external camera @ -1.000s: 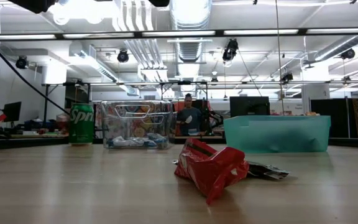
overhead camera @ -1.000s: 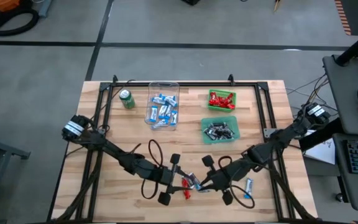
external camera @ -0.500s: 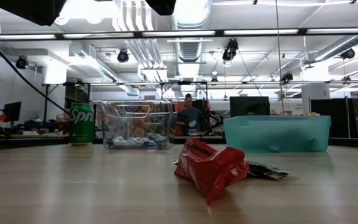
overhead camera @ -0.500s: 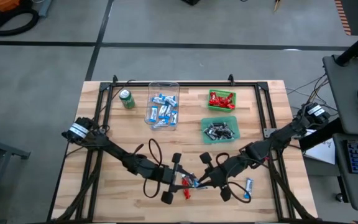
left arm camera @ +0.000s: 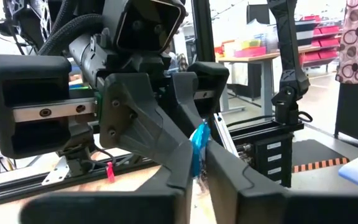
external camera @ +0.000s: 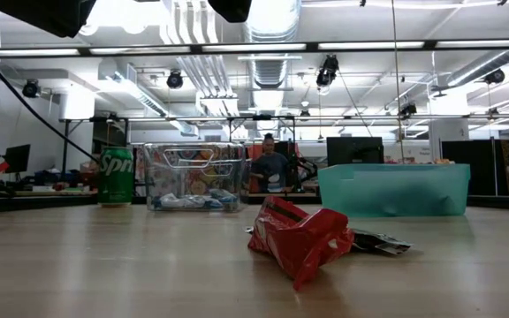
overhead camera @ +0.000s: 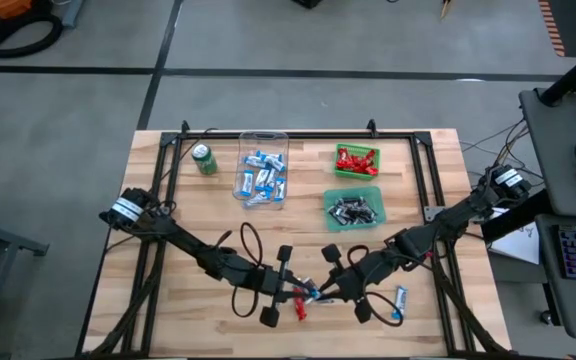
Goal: Sort candy
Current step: Put the white candy into the transparent bin
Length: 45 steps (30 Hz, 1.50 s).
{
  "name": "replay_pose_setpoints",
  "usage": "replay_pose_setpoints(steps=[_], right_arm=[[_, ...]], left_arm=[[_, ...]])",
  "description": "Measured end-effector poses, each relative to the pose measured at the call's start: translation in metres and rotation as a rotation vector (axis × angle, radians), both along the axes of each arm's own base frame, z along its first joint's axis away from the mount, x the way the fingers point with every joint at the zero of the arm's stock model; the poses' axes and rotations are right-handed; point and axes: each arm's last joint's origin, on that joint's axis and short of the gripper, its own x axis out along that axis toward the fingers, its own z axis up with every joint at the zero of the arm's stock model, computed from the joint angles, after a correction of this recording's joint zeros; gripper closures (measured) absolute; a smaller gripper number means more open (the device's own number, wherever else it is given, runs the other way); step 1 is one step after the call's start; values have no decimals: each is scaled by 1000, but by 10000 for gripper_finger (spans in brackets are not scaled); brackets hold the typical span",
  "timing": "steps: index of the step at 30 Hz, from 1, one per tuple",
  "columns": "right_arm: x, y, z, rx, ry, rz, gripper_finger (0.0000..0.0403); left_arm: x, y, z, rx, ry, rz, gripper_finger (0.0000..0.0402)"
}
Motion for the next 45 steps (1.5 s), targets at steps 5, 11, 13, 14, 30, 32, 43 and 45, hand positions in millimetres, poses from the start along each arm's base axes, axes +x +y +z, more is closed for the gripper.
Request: replay_pose_setpoints(steps=[5,11,13,14,30,32,43,45], right_arm=[[0,0,0,15,9,-9,341],[-4,-7,7,53,32,-86,276],[-8,-12,9,36,46,-165,256],[-11,-15,11,22,50,-210,248],[-34,-37,28,62,72,-550,222],[-34,-37,28,62,72,-549,222],[-36,-38,23,98,124,-586,220],[-37,-38,21,119,145,-605,220]], left_arm=[[0,0,0,-3,1,22,396],[-1,3,6,-5,5,54,401],[-3,6,9,7,38,103,401],[-4,7,11,16,65,136,401],[-59,104,64,311,520,1012,401],[-57,129,64,290,568,1037,401],[-52,214,46,222,765,1096,389],[-52,218,44,229,782,1107,378]])
